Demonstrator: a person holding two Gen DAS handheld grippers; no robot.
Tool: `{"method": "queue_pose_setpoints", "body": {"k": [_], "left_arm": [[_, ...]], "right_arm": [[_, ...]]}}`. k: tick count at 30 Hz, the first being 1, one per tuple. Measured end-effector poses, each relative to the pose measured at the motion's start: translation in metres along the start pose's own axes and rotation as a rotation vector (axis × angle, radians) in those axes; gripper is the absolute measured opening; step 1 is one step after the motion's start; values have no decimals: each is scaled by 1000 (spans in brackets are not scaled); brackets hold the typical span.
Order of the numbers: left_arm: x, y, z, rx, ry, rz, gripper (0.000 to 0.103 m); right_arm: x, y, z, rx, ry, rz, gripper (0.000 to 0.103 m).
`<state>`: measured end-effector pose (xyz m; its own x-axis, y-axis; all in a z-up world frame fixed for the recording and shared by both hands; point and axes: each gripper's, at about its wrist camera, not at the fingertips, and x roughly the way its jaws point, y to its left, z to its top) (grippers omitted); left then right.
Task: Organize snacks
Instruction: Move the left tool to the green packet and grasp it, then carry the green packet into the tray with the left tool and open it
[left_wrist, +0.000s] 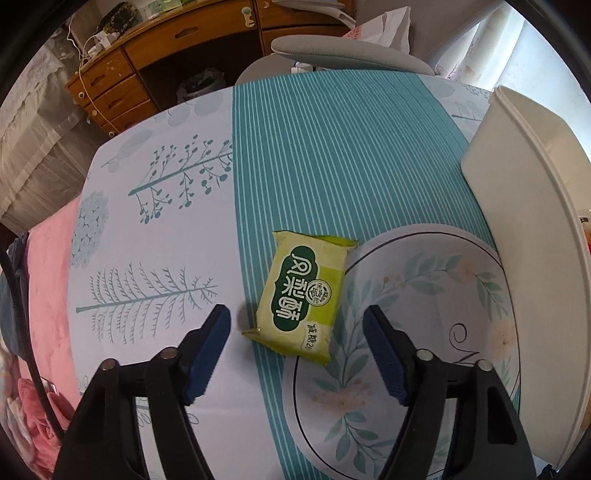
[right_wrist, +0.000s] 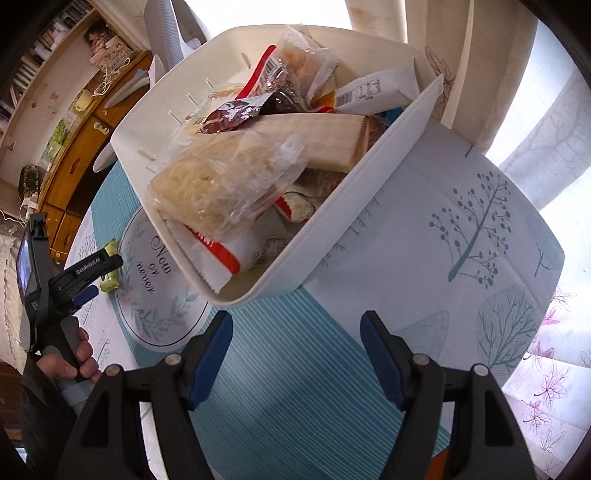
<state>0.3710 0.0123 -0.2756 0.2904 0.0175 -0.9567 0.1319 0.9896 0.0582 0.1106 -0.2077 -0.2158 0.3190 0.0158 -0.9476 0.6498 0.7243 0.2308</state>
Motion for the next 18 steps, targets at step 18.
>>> {"method": "queue_pose_setpoints", "body": {"k": [18], "left_arm": [[-4,8,-11,-2,-21,-84,36]], "right_arm": [[-23,-13,-21,51,-45,-8,72]]}}
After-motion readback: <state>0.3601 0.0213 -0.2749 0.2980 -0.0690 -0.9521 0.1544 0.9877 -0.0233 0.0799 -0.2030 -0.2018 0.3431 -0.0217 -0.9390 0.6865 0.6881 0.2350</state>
